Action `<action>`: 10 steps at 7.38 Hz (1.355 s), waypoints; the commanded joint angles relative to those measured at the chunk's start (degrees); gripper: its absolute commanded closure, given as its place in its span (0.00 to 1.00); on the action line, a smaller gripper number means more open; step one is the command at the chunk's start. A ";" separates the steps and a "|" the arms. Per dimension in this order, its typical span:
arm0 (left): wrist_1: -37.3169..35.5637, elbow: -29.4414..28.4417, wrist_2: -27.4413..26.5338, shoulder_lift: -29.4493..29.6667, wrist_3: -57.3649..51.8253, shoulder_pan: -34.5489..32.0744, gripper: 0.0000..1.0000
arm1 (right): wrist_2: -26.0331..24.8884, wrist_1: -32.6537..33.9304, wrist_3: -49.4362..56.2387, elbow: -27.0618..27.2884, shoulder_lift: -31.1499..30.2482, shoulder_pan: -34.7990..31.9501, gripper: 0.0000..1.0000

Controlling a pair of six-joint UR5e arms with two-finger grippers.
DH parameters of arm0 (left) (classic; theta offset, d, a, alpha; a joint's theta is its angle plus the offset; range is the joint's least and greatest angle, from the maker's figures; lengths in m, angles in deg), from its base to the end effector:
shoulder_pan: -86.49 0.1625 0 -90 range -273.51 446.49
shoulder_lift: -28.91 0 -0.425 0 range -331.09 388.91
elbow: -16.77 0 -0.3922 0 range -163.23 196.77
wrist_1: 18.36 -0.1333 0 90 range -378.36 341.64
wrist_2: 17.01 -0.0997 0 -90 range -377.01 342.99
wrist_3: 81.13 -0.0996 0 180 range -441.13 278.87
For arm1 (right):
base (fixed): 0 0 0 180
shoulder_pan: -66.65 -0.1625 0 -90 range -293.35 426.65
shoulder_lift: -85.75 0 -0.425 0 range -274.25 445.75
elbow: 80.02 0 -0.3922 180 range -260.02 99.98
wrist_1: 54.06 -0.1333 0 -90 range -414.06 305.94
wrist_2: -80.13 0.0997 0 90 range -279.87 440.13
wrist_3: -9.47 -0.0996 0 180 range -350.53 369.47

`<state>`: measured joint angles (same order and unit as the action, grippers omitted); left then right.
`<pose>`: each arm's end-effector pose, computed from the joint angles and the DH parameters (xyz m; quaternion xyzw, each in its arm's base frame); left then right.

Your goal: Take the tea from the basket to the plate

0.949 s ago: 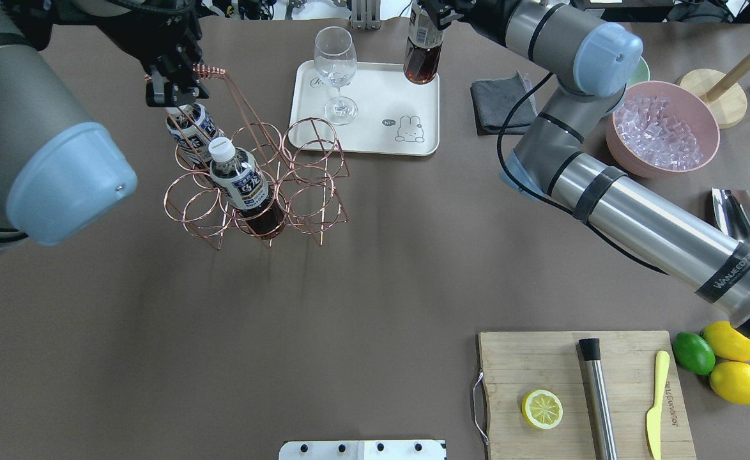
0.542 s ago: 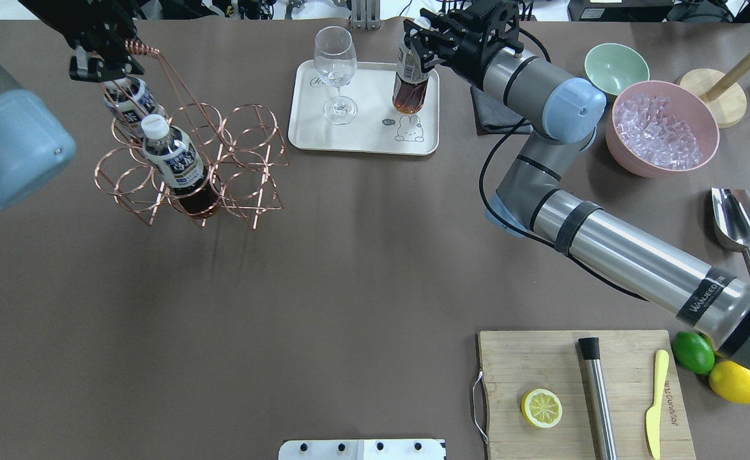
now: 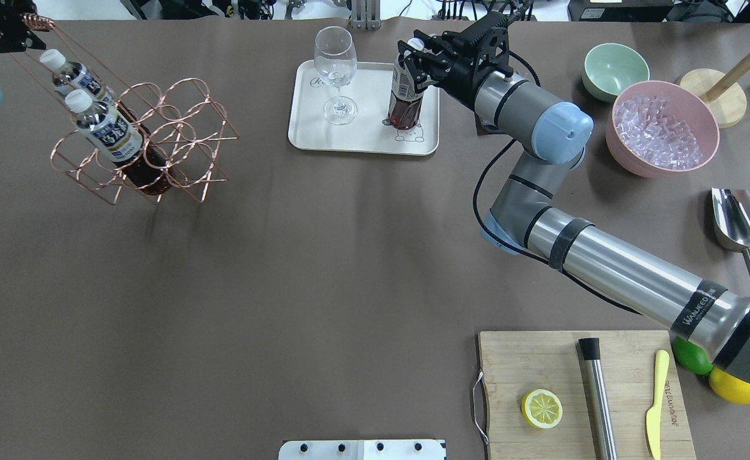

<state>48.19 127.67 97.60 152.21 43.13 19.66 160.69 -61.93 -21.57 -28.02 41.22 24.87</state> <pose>0.1496 -0.5829 0.2265 -0.1246 0.3063 -0.6915 0.6423 -0.4672 -0.6181 0.2874 0.6422 -0.4670 -0.0256 0.6073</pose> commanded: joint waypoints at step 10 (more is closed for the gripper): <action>14.66 -23.35 0.34 -1.31 -13.60 -13.24 1.00 | 28.09 23.18 -1.31 15.50 -3.64 -12.86 0.00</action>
<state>62.23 105.68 97.90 151.11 30.01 7.57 177.92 -48.89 -22.91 -13.47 37.81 16.34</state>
